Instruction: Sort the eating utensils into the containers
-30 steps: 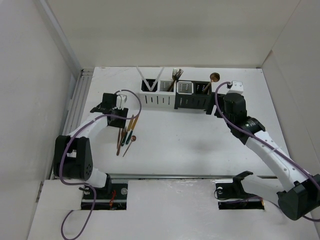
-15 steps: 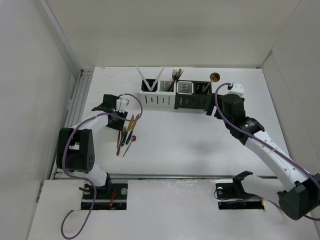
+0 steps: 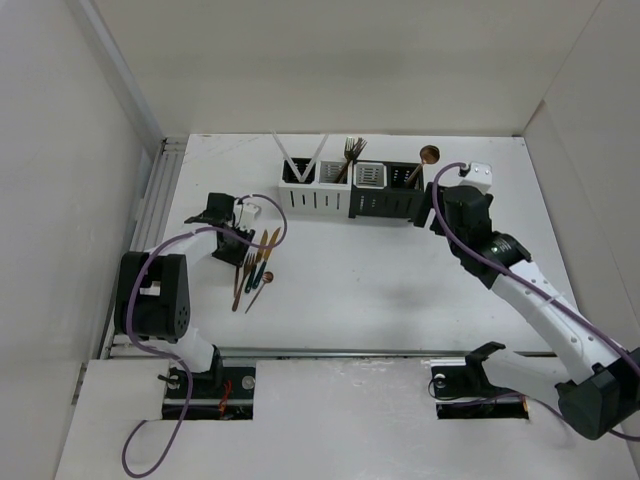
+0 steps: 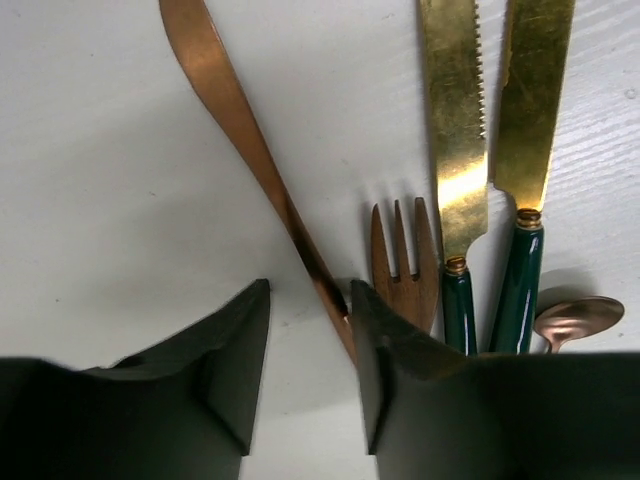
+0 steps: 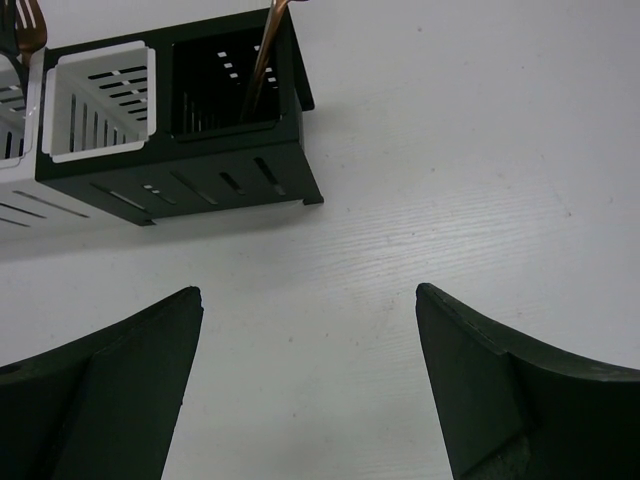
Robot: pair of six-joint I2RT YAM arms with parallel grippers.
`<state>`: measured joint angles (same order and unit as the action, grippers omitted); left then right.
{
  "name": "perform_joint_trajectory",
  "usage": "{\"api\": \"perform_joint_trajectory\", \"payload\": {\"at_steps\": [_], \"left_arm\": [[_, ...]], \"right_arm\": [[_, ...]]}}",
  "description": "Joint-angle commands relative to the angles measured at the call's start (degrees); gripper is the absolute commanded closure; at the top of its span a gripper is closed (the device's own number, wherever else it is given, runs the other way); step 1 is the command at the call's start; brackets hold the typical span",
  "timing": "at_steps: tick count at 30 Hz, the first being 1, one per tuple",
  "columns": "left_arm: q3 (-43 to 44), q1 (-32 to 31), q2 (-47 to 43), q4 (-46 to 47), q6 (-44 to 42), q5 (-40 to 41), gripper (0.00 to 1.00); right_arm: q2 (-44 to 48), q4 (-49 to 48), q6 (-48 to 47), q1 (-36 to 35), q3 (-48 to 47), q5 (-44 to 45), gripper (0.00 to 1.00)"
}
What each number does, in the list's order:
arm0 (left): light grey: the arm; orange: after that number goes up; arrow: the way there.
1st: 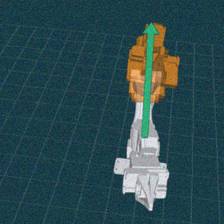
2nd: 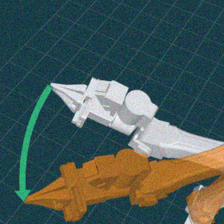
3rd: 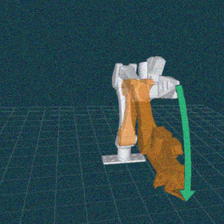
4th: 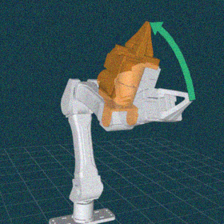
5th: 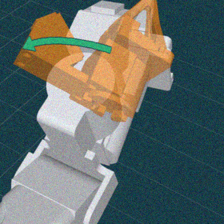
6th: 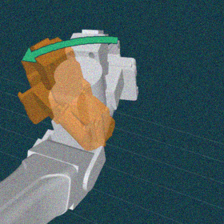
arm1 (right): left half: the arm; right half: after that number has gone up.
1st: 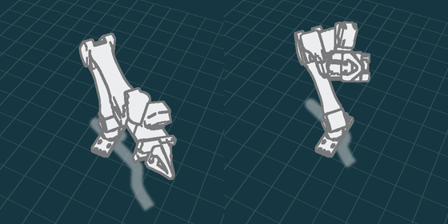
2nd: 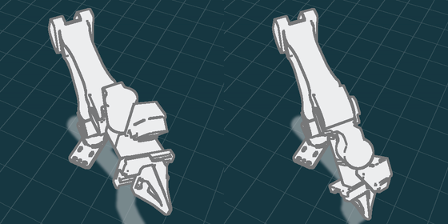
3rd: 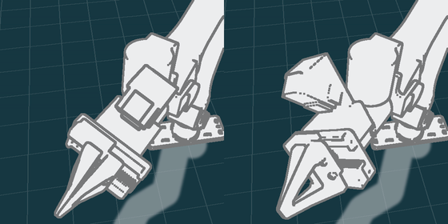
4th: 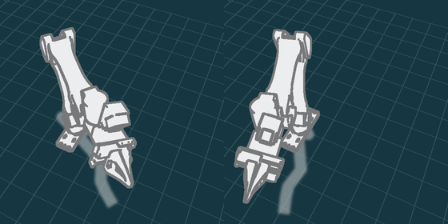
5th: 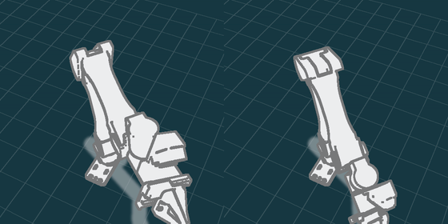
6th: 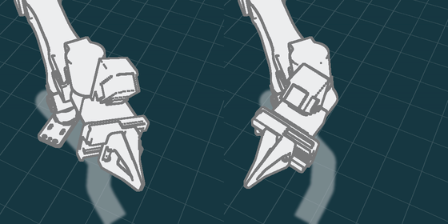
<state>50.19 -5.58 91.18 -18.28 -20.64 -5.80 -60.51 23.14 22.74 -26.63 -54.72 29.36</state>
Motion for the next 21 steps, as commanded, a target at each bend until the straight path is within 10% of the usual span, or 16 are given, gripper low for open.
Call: {"api": "perform_joint_trajectory", "payload": {"at_steps": [1, 6, 14, 21], "left_arm": [[-4.1, 0.5, 5.9, -4.0, -1.9, 1.5, 0.70], [1.3, 1.0, 9.1, -2.8, -0.2, 1.5, 0.99], [13.2, 3.4, 13.8, -4.1, 4.7, 1.5, 1.00], [21.2, 7.3, -0.2, 1.0, 11.4, 9.0, 1.00]], "right_arm": [[-0.5, 0.1, 0.3, -0.5, -3.3, 2.2, 0.08], [-0.5, 0.6, -1.3, -0.5, -3.8, 3.4, 0.08], [-1.0, 0.1, -1.8, -0.5, -3.8, 4.6, 0.08], [-1.0, -3.6, -3.8, -0.5, -2.7, 5.4, 0.08]]}}
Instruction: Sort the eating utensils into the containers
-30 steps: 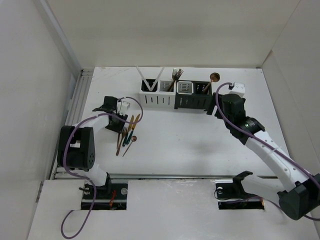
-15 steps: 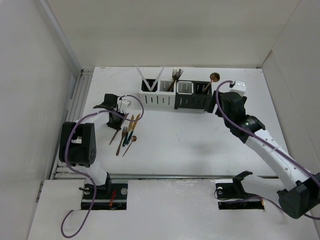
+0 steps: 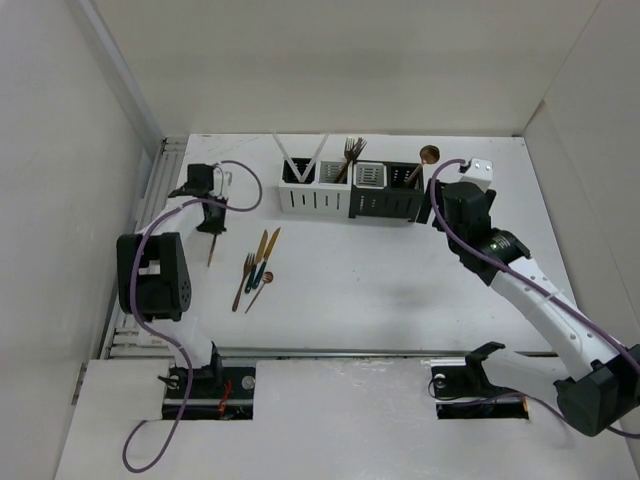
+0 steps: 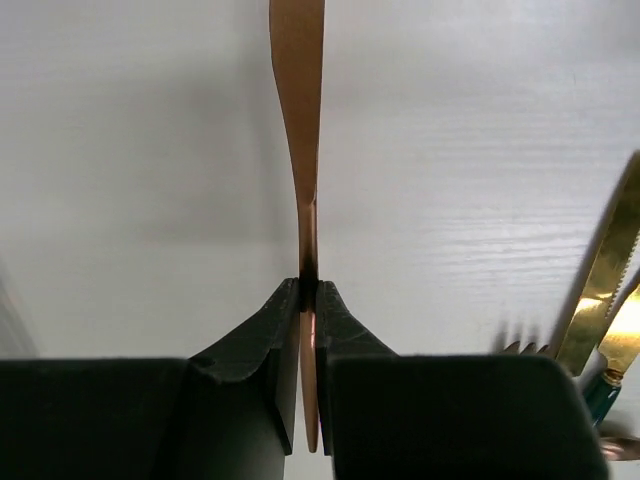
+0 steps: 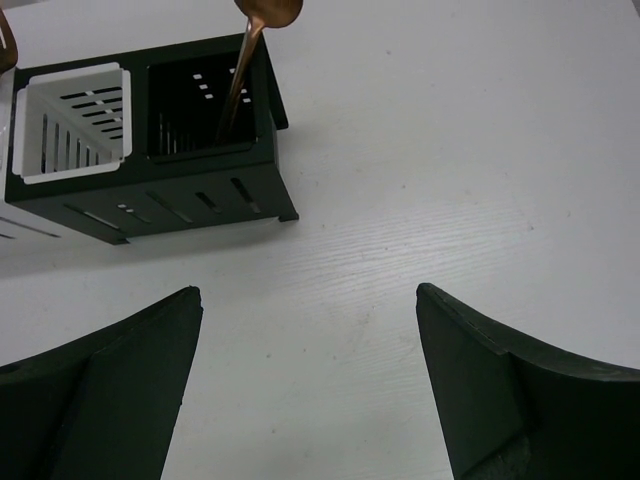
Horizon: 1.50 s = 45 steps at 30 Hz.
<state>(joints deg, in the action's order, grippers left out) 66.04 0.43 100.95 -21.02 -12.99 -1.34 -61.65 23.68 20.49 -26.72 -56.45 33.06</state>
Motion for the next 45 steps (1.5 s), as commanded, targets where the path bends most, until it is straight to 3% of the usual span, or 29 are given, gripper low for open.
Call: {"api": "perform_joint_trajectory", "payload": {"at_steps": [1, 3, 8, 15, 20, 26, 30, 41, 45], "left_arm": [[6.5, 1.3, -11.8, 5.4, 3.8, 4.5, 1.00], [11.4, -0.2, -15.1, 9.6, 4.4, 4.5, 1.00], [23.9, -6.2, -13.6, 13.5, 3.7, 3.5, 1.00], [34.2, -18.0, -3.8, 24.7, 3.7, -5.9, 1.00], [41.0, -24.7, 7.4, 36.2, 8.6, -13.9, 1.00], [41.9, -29.4, 17.4, 53.2, 14.4, -16.1, 1.00], [43.4, -31.9, 22.1, 57.8, 17.2, -19.1, 1.00], [39.9, -33.6, 25.3, 58.7, 20.3, -17.0, 1.00], [33.8, -34.2, 23.1, 57.5, 19.7, -14.5, 1.00]], "right_arm": [[-0.6, -4.9, -2.2, -0.4, -0.9, 1.7, 0.07], [-1.9, -6.2, -2.2, 0.6, -0.9, 1.7, 0.07], [-6.5, -10.2, -1.6, 5.1, -1.7, -4.6, 0.07], [-8.5, -8.7, 1.9, 13.1, -6.0, -6.8, 0.06], [-7.9, -6.3, 3.1, 19.2, -8.8, -8.8, 0.05], [-8.5, 0.7, 3.1, 20.5, -12.5, -9.3, 0.05], [-6.7, 4.1, 3.1, 20.5, -12.5, -8.0, 0.05], [-2.6, 8.9, -2.7, 20.5, -14.5, -3.4, 0.05], [-2.6, 8.9, -4.7, 20.5, -15.6, -3.4, 0.05]]}}
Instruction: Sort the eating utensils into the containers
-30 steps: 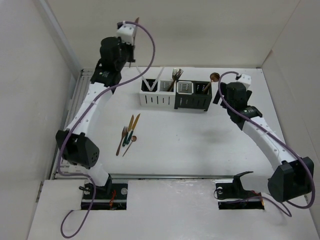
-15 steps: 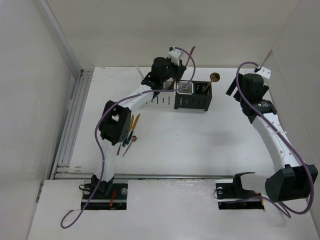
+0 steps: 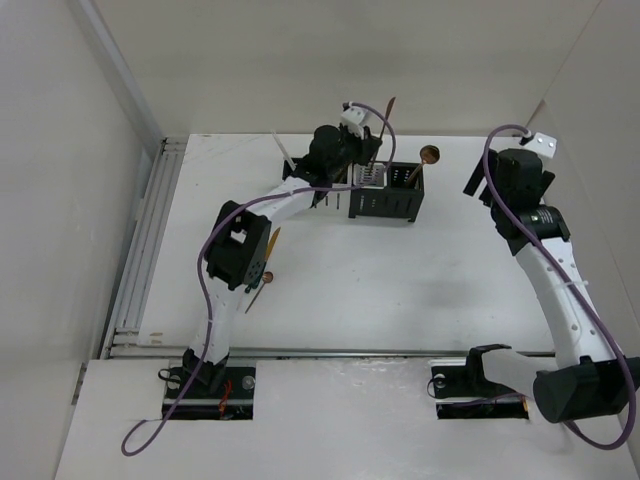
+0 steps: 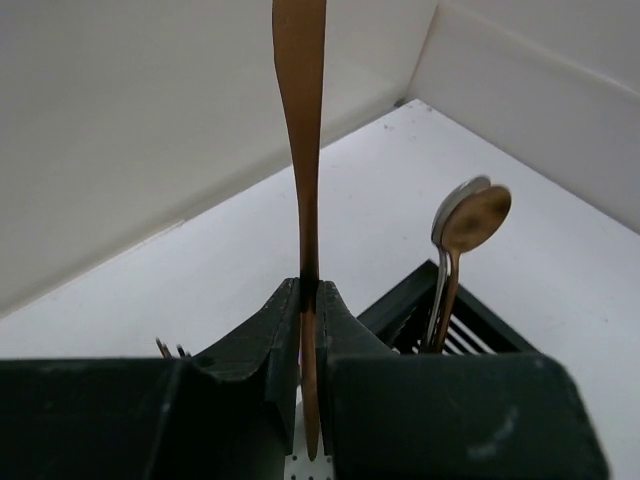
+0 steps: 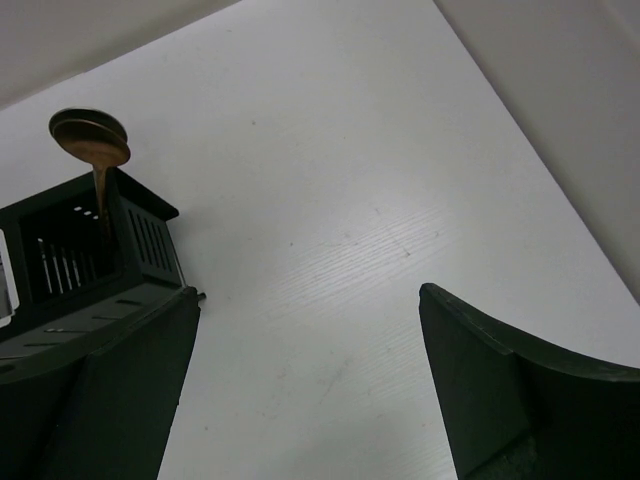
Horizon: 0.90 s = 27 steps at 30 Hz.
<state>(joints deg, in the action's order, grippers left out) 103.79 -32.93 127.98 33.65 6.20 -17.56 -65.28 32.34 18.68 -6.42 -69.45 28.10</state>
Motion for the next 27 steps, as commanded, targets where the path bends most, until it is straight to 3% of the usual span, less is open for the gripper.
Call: {"api": "perform_joint_trajectory", "payload": {"at_steps": [1, 3, 5, 6, 7, 8, 11, 15, 20, 24, 27], "left_arm": [[-5.4, -0.8, -4.0, 2.8, 0.5, 1.7, 1.00], [-7.8, -1.3, -4.8, 2.8, 0.5, 2.4, 1.00], [-9.2, -1.3, -4.8, 2.8, -0.2, 1.7, 0.92], [-9.2, -1.9, -4.8, 2.0, -0.2, 1.1, 0.84], [-8.7, -1.9, -4.8, 1.3, -0.7, 1.1, 0.66], [-8.7, -1.9, -4.8, 0.5, -0.7, 0.6, 0.55], [-6.5, -1.9, -8.2, -3.6, -3.5, 3.0, 0.36], [-4.0, -1.3, -12.5, -9.2, -4.6, 6.1, 0.32], [-1.5, 1.4, -21.6, -26.8, -8.2, 12.7, 0.26], [-8.1, 6.9, -30.8, -40.6, -12.0, 13.3, 0.21], [-18.9, 14.1, -39.7, -48.9, -14.4, 12.6, 0.21]], "right_arm": [[1.0, 0.8, -2.9, 0.2, -2.6, 1.5, 0.05], [1.0, 0.8, -3.4, 0.2, -2.6, 1.5, 0.05], [1.0, 0.8, -3.4, 0.2, -2.1, 1.5, 0.05], [1.7, 1.3, -3.4, 0.2, -2.1, 1.5, 0.05], [1.7, 1.3, -3.9, 0.2, -1.6, 1.5, 0.05], [2.3, 1.3, -3.9, 0.2, -1.6, 1.5, 0.05], [4.4, 0.4, -5.1, 0.2, 0.4, -0.2, 0.05], [5.7, -3.3, -5.8, 0.2, 4.2, -4.9, 0.05], [7.4, -8.9, -6.3, -1.9, 9.3, -8.7, 0.05], [6.9, -12.6, -3.8, -4.5, 13.1, -11.0, 0.05], [5.1, -13.9, -1.9, -7.0, 15.0, -11.8, 0.05]]}}
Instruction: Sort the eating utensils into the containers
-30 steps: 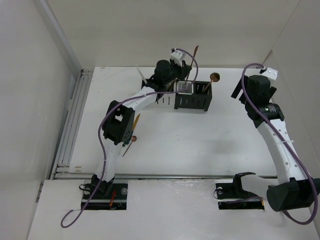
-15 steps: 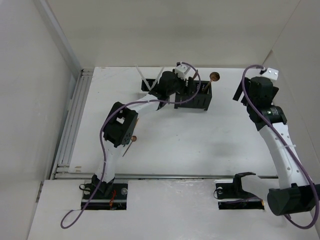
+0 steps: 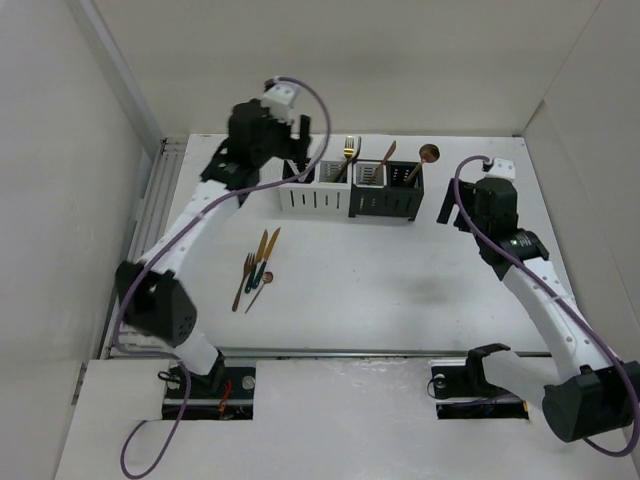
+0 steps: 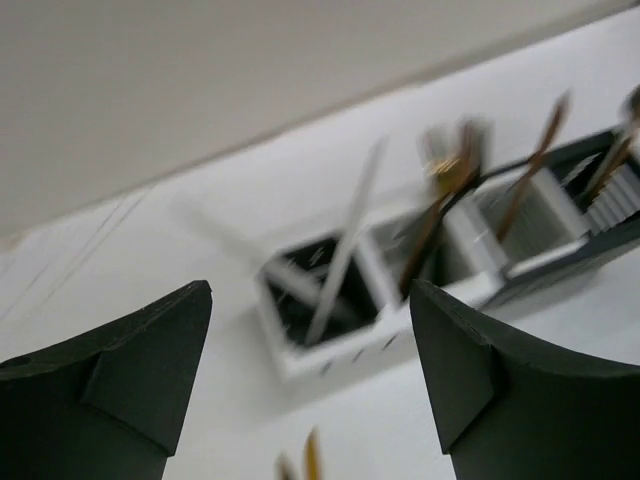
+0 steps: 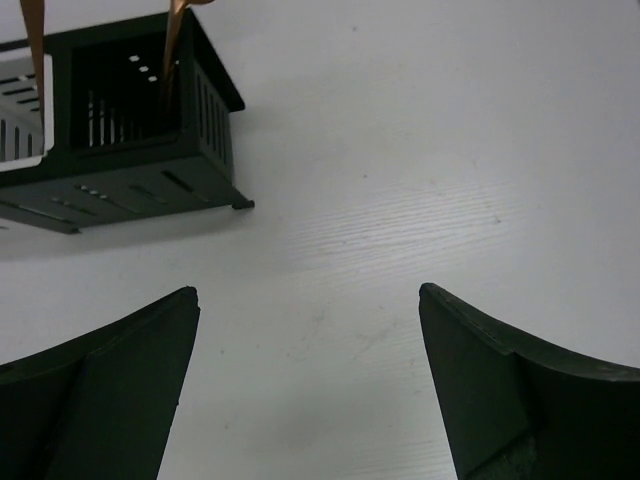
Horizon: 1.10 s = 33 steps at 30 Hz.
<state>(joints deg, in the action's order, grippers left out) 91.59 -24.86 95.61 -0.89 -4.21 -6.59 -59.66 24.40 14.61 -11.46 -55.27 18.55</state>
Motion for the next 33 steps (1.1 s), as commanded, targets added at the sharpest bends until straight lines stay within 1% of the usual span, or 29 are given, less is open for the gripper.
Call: {"api": "perform_joint_trajectory", "payload": {"at_steps": [1, 2, 3, 4, 6, 7, 8, 10, 11, 12, 14, 15, 17, 20, 21, 23, 25, 28, 30, 32, 33], "left_arm": [[-13.4, 7.9, -9.7, -15.9, -5.7, -0.3, 0.23], [-17.2, 9.4, -12.2, -17.2, -7.8, -0.4, 0.23], [-20.8, 10.5, -17.1, -19.5, -12.3, -1.0, 0.23], [-27.5, 12.5, -19.4, -20.7, -14.6, -1.1, 0.23], [-34.0, 13.0, -23.7, -23.3, -20.0, -1.1, 0.24], [-36.9, 13.0, -27.7, -24.9, -24.2, -0.5, 0.24], [-42.0, 13.0, -29.7, -25.0, -25.6, -0.5, 0.24], [-45.7, 12.1, -34.6, -26.3, -28.2, -0.5, 0.24], [-48.9, 11.6, -36.0, -27.1, -30.8, -0.5, 0.24], [-50.5, 11.6, -37.2, -27.1, -32.1, -0.5, 0.24], [-53.4, 10.9, -39.5, -27.6, -34.2, 0.2, 0.25], [-55.9, 10.9, -39.5, -27.6, -35.0, 0.2, 0.25], [-57.5, 11.5, -40.2, -27.6, -36.3, 0.2, 0.27], [-60.0, 11.5, -38.6, -28.2, -37.6, -4.3, 0.28], [-60.0, 11.5, -37.9, -28.2, -37.6, -4.3, 0.28], [-61.0, 11.5, -36.2, -27.1, -37.6, -3.4, 0.32], [-61.8, 11.5, -34.0, -26.4, -37.0, -2.8, 0.33], [-61.8, 11.5, -31.8, -25.9, -37.0, -3.6, 0.33], [-61.2, 11.5, -30.2, -24.0, -37.0, -3.6, 0.33], [-61.2, 11.5, -28.6, -22.1, -34.8, -1.2, 0.33], [-61.2, 11.5, -27.6, -21.3, -34.8, -0.4, 0.35]], "right_arm": [[-1.4, -5.9, 2.2, -3.7, 0.9, -2.3, 0.05], [-1.4, -6.7, 2.9, -4.9, 1.5, -1.8, 0.05], [-2.0, -7.5, 3.7, -5.9, 2.2, -1.2, 0.05], [-2.0, -7.5, 3.7, -7.0, 2.2, -0.2, 0.05], [-3.2, -8.2, 4.9, -9.9, 2.8, 0.8, 0.05], [-3.2, -8.2, 5.8, -10.8, 2.8, 1.4, 0.05], [-3.9, -8.2, 5.8, -12.6, 2.8, 1.9, 0.05], [-4.5, -7.5, 7.8, -14.7, 2.8, 3.8, 0.05], [-5.0, -7.5, 8.3, -15.7, 2.3, 5.4, 0.05], [-5.0, -6.0, 8.9, -17.9, 1.7, 6.4, 0.05], [-5.7, -4.5, 11.0, -19.9, 1.0, 8.3, 0.05], [-5.7, -3.8, 11.6, -21.7, 0.3, 10.1, 0.05], [-5.7, -1.3, 13.4, -23.2, 0.2, 11.6, 0.05], [-5.7, 0.0, 14.9, -25.1, -0.3, 12.7, 0.05], [-5.7, 0.8, 14.9, -25.1, -0.3, 12.7, 0.05], [-5.1, 1.5, 15.6, -25.6, -0.3, 13.3, 0.05], [-4.6, 2.2, 16.2, -25.6, -0.3, 13.8, 0.05], [-3.4, 2.8, 16.8, -25.6, 0.2, 14.3, 0.05], [-2.9, 3.4, 17.3, -25.6, 0.2, 14.9, 0.05], [-2.3, 3.9, 17.3, -25.6, 0.8, 15.5, 0.05], [-2.3, 4.5, 17.3, -25.6, 0.8, 15.5, 0.05]]}}
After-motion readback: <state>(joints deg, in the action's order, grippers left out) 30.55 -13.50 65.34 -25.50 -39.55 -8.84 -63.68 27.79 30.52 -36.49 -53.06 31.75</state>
